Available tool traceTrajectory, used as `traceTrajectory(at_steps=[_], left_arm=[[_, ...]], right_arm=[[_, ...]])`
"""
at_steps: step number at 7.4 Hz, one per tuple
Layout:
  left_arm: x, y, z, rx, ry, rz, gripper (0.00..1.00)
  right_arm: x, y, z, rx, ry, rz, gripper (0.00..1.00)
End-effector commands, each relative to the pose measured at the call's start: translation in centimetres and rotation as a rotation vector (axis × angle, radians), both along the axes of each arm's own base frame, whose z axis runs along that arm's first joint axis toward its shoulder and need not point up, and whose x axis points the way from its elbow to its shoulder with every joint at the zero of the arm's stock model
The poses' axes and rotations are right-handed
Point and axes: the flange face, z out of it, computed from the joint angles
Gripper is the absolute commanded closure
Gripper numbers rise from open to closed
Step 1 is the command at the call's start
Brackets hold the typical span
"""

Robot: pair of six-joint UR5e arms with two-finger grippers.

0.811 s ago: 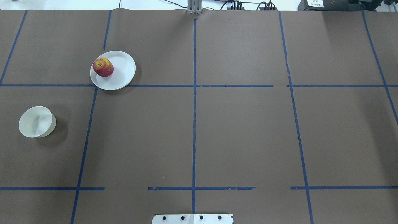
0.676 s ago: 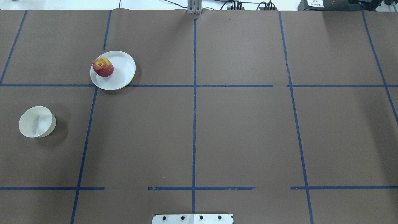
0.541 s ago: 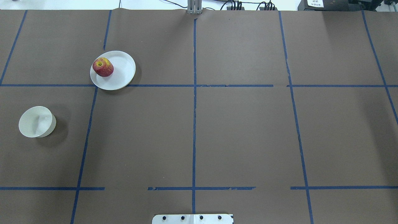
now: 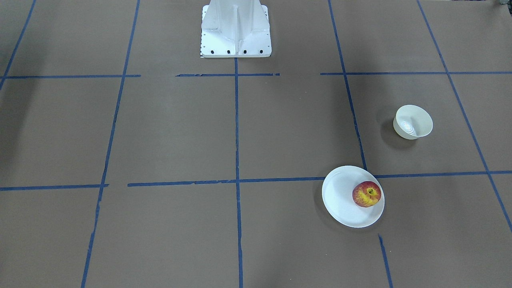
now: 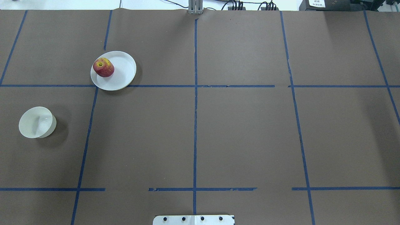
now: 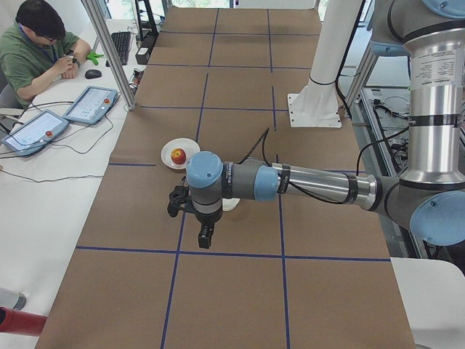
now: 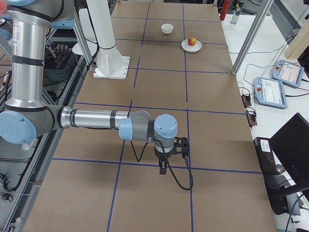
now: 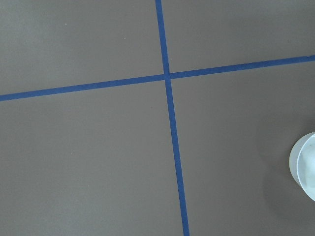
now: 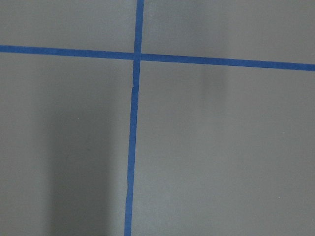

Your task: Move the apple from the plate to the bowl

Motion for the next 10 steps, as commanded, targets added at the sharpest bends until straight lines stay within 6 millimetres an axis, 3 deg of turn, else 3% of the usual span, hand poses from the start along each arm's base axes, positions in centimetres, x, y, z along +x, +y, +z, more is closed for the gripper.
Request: traceTrajectory(at_steps=[1,2,3,4,5,6,7,9,10], left_arm=[[1.5,-3.3,-3.9,0.029,0.004,-0.021,0.0],[3.9,-5.9,-6.6,0.02,0.012,-0.039,0.0],[8.0,-8.4,-9.7,-0.007,0.023,-0.054,0.0],[13.5,-10.5,-13.2,-0.049,0.045,-0.065,0.0],[19.0,-12.3,-15.2,-0.108,0.054,-0.061,0.0],[26.4,-13.9,-17.8,-0.16,0.055,-0.038,0.0],[30.3,-15.6,-19.4,-0.146,0.085,-0.084,0.0],[37.0,-17.8,-18.0,-0.09,0.126,-0.194,0.0],[38.5,-19.7,-18.1,-0.079,0.091,-0.222,0.0]], right_arm=[[0.0,0.0,0.0,0.0,0.0,0.0,0.0],[0.0,0.0,0.0,0.0,0.0,0.0,0.0],[0.0,0.0,0.0,0.0,0.0,0.0,0.0],[0.0,0.0,0.0,0.0,0.0,0.0,0.0],[0.0,0.0,0.0,0.0,0.0,0.0,0.0],[0.0,0.0,0.0,0.0,0.0,0.0,0.0],[0.0,0.0,0.0,0.0,0.0,0.0,0.0],[0.0,0.0,0.0,0.0,-0.002,0.0,0.0],[0.0,0.0,0.0,0.0,0.0,0.0,0.0]])
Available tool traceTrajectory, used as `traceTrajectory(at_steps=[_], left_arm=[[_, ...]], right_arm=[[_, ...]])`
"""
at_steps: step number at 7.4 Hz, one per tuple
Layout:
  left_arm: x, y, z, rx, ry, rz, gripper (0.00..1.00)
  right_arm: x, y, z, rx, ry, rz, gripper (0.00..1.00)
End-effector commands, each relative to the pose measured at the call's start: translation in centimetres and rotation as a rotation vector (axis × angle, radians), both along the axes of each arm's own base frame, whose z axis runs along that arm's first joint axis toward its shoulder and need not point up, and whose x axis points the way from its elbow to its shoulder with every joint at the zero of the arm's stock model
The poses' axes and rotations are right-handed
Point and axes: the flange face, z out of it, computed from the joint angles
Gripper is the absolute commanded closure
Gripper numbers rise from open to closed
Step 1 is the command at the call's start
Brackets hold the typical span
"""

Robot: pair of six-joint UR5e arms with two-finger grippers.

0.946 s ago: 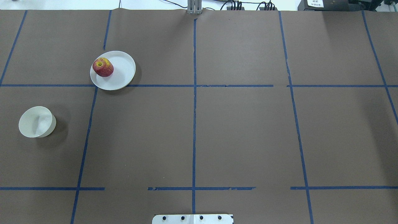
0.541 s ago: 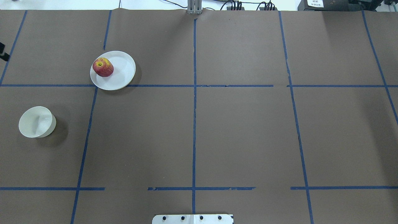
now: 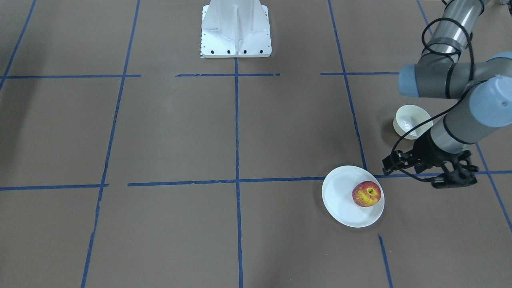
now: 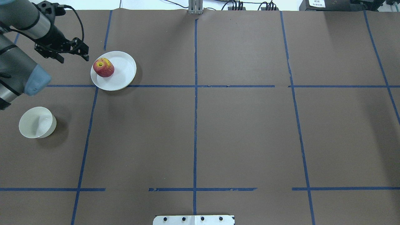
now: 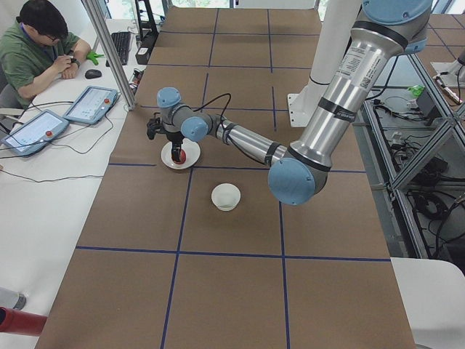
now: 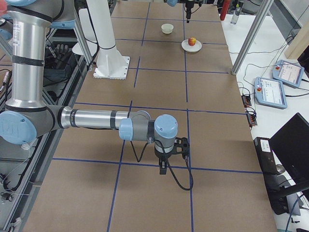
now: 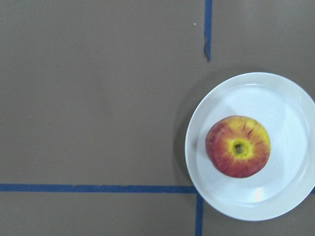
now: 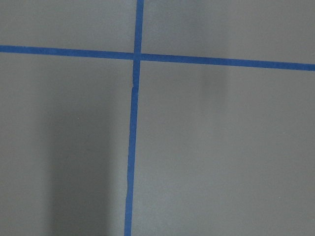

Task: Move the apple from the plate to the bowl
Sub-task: 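Move the left gripper over the red-yellow apple on the white plate, then lower the left gripper and close it around the apple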

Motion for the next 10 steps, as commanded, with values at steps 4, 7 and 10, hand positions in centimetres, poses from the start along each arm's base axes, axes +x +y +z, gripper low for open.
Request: traceTrajectory(at_steps=[4,7,10], left_arm=[[7.6,-0.7,-0.4,0.025,-0.022,-0.036,0.0],[8.3,-0.9,1.4,0.014,-0.029,-0.041,0.0],[9.2,-0.9,3.0,0.04,-0.015,-0.035,0.02]], right_arm=[[0.0,0.0,0.0,0.0,0.001,0.0,0.0],[0.0,0.0,0.0,0.0,0.001,0.0,0.0],[0.0,0.0,0.0,0.0,0.001,0.0,0.0]])
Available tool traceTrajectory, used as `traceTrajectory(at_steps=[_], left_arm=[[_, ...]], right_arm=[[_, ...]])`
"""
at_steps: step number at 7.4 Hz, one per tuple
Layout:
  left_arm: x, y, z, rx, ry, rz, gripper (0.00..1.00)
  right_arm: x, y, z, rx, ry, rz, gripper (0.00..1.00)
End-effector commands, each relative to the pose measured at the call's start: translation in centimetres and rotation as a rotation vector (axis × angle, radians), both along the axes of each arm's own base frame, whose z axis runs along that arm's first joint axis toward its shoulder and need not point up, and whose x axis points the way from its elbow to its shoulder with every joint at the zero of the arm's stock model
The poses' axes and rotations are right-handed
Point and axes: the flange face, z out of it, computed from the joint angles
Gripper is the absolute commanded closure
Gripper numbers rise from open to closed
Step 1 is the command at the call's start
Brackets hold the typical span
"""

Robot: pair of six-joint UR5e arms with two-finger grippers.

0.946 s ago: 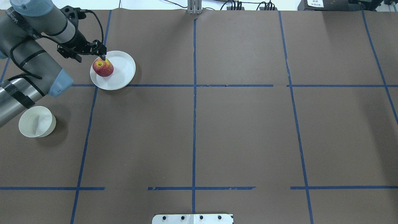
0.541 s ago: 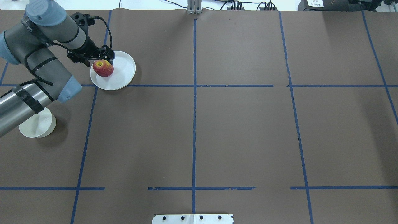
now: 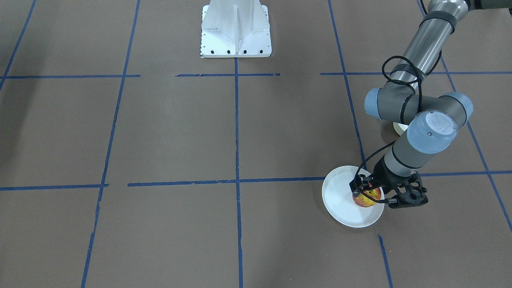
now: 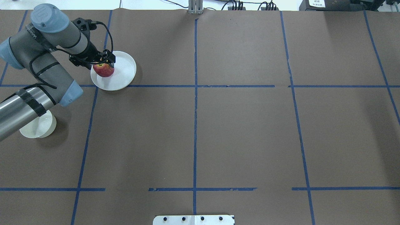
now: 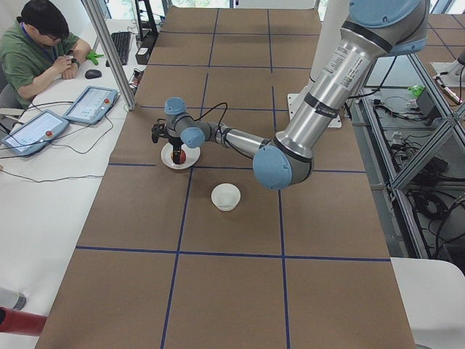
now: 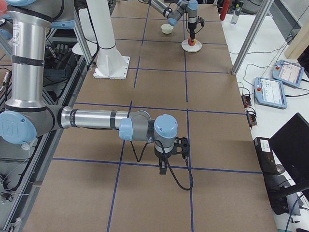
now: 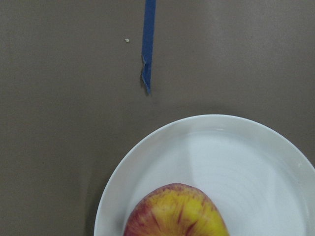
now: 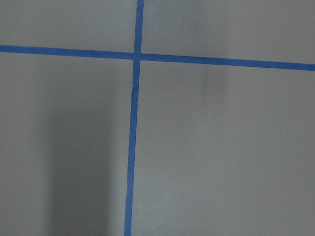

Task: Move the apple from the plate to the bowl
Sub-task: 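Lower the left gripper and close it around the apple, then lift the apple with the left gripper and carry it toward the white bowl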

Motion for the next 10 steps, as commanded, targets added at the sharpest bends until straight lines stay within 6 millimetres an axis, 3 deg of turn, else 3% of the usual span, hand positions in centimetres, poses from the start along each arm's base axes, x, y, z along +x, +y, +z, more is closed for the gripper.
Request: traceTrajectory(at_steps=[1,2,4,5,6,7,8,10], left_arm=[[0.8,0.3,0.5,0.011,0.007,0.01,0.03],[1.0,0.4,0.5,0.011,0.007,0.013,0.07],[1.3,0.6,0.5,0.006,0.009,0.015,0.34],[1.2,0.6,0.5,0.004,0.01,0.013,0.4],[-0.2,0.0,0.2,0.008,0.011,-0.002,0.4],[-3.1,-0.7,-1.5,0.032,0.032,-0.03,0.4],[-6.8,0.0,-2.4,0.035,0.049,-0.053,0.4],[-12.6,5.0,-3.8,0.073,0.052,0.005,0.41]], right_arm=[[0.0,0.0,0.0,0.0,0.0,0.0,0.0],[0.0,0.0,0.0,0.0,0.0,0.0,0.0],[0.0,0.0,0.0,0.0,-0.002,0.0,0.0],[0.0,0.0,0.0,0.0,0.0,0.0,0.0],[0.0,0.0,0.0,0.0,0.0,0.0,0.0],[0.0,0.0,0.0,0.0,-0.002,0.0,0.0],[0.0,0.0,0.0,0.0,0.0,0.0,0.0],[0.0,0.0,0.0,0.0,0.0,0.0,0.0]])
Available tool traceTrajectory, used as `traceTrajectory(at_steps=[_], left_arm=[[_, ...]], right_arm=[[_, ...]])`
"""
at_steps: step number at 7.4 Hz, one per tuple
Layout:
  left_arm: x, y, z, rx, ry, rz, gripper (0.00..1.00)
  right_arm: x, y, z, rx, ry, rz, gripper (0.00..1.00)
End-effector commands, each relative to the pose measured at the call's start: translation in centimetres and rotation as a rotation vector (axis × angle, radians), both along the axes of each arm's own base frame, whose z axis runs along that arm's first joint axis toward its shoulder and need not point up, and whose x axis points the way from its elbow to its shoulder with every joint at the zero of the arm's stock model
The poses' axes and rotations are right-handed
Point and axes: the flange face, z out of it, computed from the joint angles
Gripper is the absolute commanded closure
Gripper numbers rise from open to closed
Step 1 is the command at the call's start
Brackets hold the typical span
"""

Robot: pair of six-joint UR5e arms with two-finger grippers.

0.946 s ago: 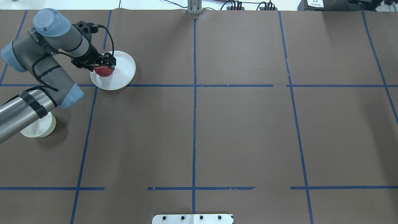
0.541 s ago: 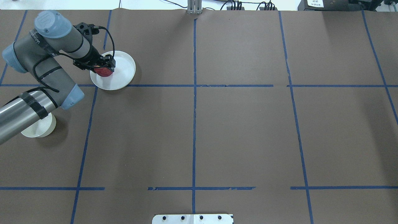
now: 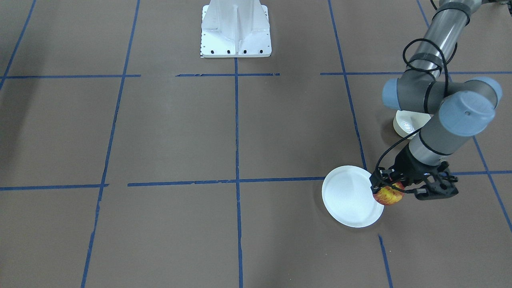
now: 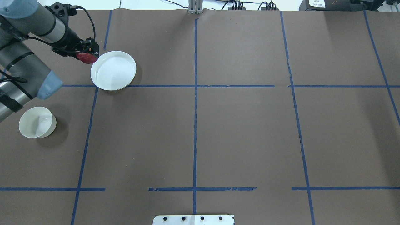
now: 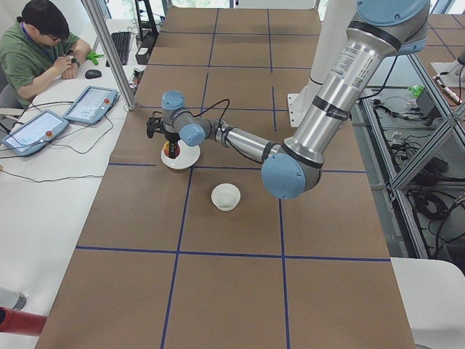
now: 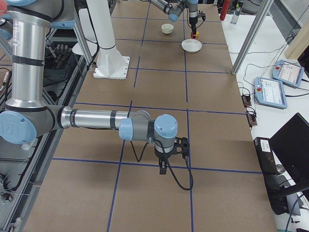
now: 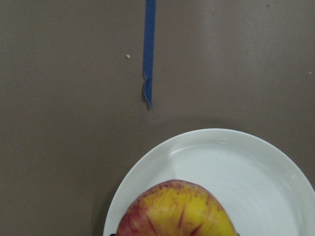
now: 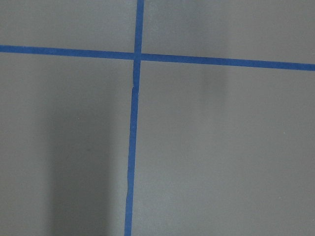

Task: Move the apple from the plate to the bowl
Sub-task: 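Lift the apple with the left gripper and carry it toward the white bowl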

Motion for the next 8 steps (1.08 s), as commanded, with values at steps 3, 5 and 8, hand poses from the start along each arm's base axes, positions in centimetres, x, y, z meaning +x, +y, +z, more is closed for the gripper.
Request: traceTrajectory(at_steps=[3,5,8], left_arm=[[-12.2,15.8,7.6,0.057,-0.113,0.137,0.43],[-13.7,18.4,12.0,0.026,-0.098,0.095,0.43],[-11.0,18.7,15.5,-0.054,-0.041,0.032,0.44]], right_arm=[[0.0,0.0,0.0,0.0,0.0,0.0,0.0],[0.0,0.0,0.0,0.0,0.0,0.0,0.0],[0.0,0.0,0.0,0.0,0.0,0.0,0.0]])
